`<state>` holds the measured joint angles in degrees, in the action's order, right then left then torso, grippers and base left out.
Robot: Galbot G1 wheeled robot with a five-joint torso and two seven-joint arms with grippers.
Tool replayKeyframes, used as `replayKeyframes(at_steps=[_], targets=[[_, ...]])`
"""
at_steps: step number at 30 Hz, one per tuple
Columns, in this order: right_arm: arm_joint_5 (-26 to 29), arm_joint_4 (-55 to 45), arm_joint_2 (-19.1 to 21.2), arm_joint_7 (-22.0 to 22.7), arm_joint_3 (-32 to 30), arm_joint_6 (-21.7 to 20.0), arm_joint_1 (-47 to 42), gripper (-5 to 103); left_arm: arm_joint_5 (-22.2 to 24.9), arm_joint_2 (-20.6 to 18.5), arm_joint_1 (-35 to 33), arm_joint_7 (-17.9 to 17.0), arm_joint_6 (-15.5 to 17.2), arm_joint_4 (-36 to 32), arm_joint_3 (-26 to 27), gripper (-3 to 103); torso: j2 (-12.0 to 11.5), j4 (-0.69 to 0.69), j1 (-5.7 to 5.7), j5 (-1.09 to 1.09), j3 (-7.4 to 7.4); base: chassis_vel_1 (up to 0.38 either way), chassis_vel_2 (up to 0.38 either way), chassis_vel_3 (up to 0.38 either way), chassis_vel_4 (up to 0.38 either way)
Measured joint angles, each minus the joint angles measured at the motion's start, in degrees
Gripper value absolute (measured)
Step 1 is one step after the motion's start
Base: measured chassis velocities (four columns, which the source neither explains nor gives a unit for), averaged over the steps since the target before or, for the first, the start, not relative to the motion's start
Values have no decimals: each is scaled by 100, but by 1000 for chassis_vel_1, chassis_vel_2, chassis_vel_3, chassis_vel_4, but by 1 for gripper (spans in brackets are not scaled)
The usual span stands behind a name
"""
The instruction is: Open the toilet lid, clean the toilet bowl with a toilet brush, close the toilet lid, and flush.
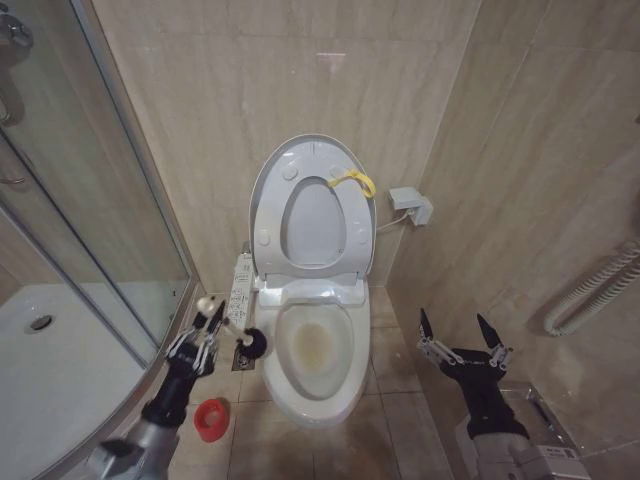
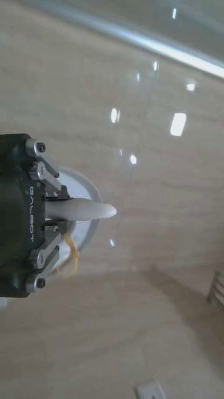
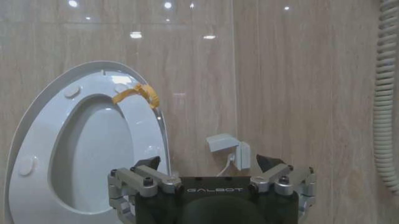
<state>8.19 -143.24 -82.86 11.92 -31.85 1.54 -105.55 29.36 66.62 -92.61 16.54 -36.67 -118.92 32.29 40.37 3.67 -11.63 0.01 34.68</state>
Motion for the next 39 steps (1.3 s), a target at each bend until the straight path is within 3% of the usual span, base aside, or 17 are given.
replayKeyframes(at_steps=[3,8,13,16,19,22,39], targets=[[0,0,0,1,0,0,0,100,-260,376,-536,-318,-162,-167,244,20,0,-1,0,-1,0,0,0,0,0],[0,0,0,0,0,0,0,100,-571,643,-832,-391,-393,-71,433,20,0,0,0,-2,0,0,0,0,0],[0,0,0,0,0,0,0,100,-654,839,-763,-462,-785,745,579,20,0,0,0,0,0,0,0,0,0],[0,0,0,-1,0,0,0,100,-582,828,-445,-524,-988,1596,628,20,0,2,0,0,1,0,0,0,0],[0,0,0,0,0,0,0,100,-527,796,-204,-550,-1016,2091,643,20,0,0,0,1,1,0,0,0,0],[0,0,0,0,0,0,0,100,-421,733,327,-547,-1035,3044,650,20,-1,0,0,2,1,0,0,0,0],[0,0,0,0,0,0,0,100,148,434,1630,102,-1035,4906,186,20,-1,0,0,-1,1,0,0,0,0]])
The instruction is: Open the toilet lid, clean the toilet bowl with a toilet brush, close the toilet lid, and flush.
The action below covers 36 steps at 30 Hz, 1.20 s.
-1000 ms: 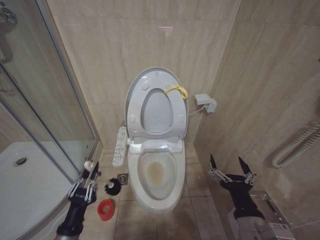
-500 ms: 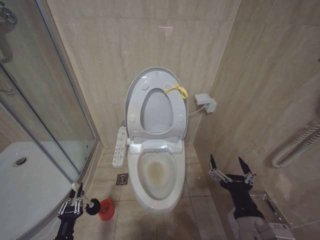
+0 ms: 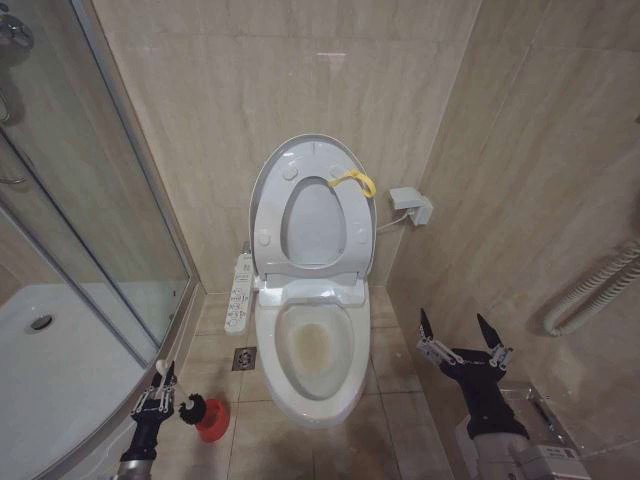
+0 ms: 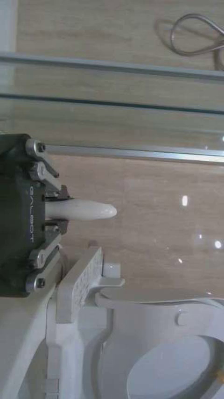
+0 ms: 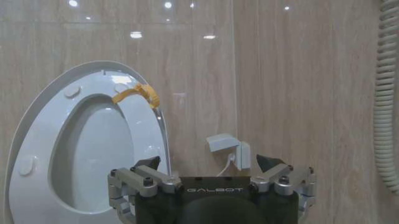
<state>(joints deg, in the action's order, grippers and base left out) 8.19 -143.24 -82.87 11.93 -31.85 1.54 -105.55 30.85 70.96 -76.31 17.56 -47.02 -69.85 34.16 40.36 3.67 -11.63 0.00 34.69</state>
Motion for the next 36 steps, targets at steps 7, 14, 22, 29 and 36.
replayKeyframes(at_steps=[7,14,22,29,36], targets=[[0,0,0,0,0,0,0,100,247,13,261,110,5,436,-214,20,0,1,0,0,0,0,0,0,0],[0,0,0,0,0,0,0,100,435,12,545,353,6,1028,-326,20,0,0,0,0,0,0,0,0,0],[0,0,0,0,0,0,0,100,613,-36,873,560,7,1517,-470,20,0,0,0,1,0,0,0,0,0],[0,0,0,0,0,0,0,100,619,-27,1064,611,7,1825,-586,20,0,0,0,0,0,0,0,0,0],[0,0,0,0,0,0,0,100,429,10,1152,721,6,2247,-601,20,0,0,0,0,0,0,0,0,0]])
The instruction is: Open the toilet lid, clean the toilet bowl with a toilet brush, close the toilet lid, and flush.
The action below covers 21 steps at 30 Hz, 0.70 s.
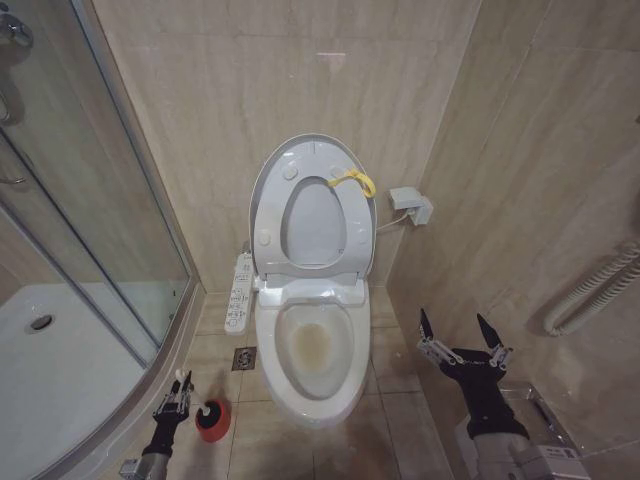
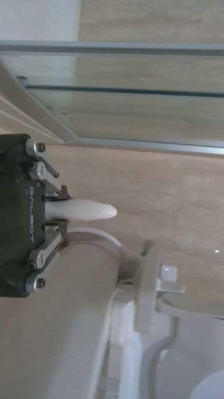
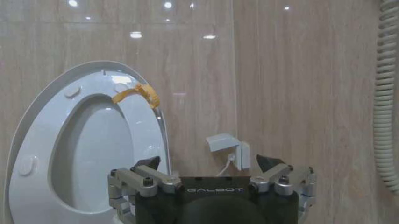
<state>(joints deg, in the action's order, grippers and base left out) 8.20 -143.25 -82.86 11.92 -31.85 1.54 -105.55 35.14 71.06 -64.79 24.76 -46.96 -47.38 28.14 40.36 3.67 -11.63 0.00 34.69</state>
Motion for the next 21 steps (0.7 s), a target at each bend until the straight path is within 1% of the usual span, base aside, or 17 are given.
replayKeyframes(at_steps=[18,19,20,21], targets=[[0,1,0,0,0,0,0,100,-67,8,-126,93,-24,184,-84,20,1,0,0,-2,-1,0,0,0,0],[0,0,0,0,0,0,0,100,-69,8,-155,40,-24,147,-87,17,1,-1,0,-2,-1,0,0,0,0],[0,0,0,0,0,0,0,100,-76,8,-169,-32,-22,123,-90,17,1,-1,0,0,-1,0,0,0,0],[0,0,-1,1,0,0,0,100,-100,9,-177,-127,5,124,-89,17,0,2,0,2,0,0,0,0,0]])
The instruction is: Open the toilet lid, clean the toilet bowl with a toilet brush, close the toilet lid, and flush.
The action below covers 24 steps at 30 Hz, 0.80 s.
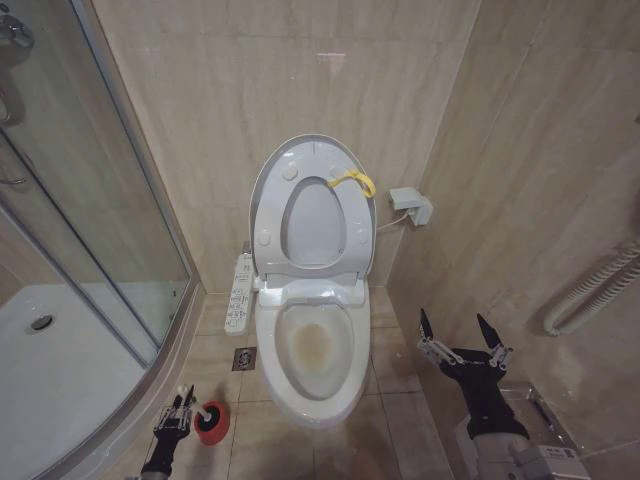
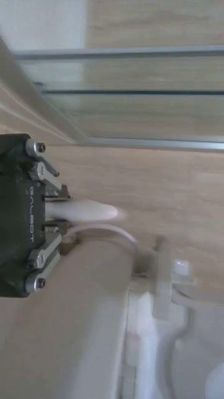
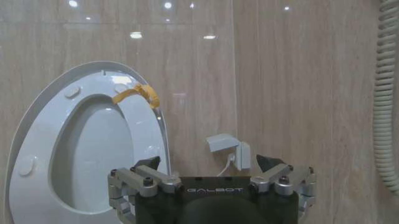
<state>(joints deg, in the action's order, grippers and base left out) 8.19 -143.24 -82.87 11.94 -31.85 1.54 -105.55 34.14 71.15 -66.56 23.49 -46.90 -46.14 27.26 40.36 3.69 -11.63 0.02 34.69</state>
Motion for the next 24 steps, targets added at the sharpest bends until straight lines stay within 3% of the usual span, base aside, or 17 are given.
replayKeyframes(at_steps=[4,5,12,13,14,15,16,18,19,20,21,23,24], targets=[[0,0,0,-2,0,0,-1,100,-108,15,-12,-161,-1,-98,103,17,0,-1,0,1,0,0,0,0,0],[0,0,0,0,0,0,-1,100,-393,15,-52,-196,-1,-218,250,42,0,-1,0,-2,1,0,0,0,0],[0,0,1,-1,0,0,0,100,-598,-12,-368,-223,3,-776,327,42,0,-3,0,0,0,0,0,0,0],[0,0,1,-1,0,0,0,100,-660,-7,-470,-334,5,-1003,338,70,0,-4,0,-1,0,0,0,0,0],[0,0,0,-2,0,0,0,100,-758,-3,-543,-531,8,-1180,341,70,0,-2,0,-1,0,0,0,0,0],[0,0,0,-2,0,0,0,100,-1045,10,-713,-1030,19,-1686,384,70,0,-5,0,0,0,0,0,0,0],[0,0,0,-2,0,0,0,100,-1045,10,-713,-1030,19,-1686,384,70,0,-5,0,0,0,0,0,0,0],[0,0,1,-1,0,0,0,100,-1293,12,-916,-1500,172,-2371,443,70,0,-1,0,-3,-1,0,0,0,0],[0,0,1,-1,0,0,0,100,-1293,12,-916,-1500,172,-2371,443,70,0,-1,0,-3,-1,0,0,0,0],[0,0,1,0,0,0,0,100,-1366,-2,-1161,-1803,502,-3146,461,70,0,-3,0,-3,0,0,0,0,0],[0,0,1,-1,0,0,0,100,-1383,-17,-1283,-1934,697,-3571,460,96,0,-5,0,0,0,0,0,0,0],[0,0,0,-3,0,0,0,100,-1411,-83,-1562,-2328,1159,-4570,398,96,0,-1,0,-9,-1,0,0,0,0],[0,0,0,-3,0,0,0,100,-1411,-83,-1562,-2328,1159,-4570,398,96,0,-1,0,-9,-1,0,0,0,0]])
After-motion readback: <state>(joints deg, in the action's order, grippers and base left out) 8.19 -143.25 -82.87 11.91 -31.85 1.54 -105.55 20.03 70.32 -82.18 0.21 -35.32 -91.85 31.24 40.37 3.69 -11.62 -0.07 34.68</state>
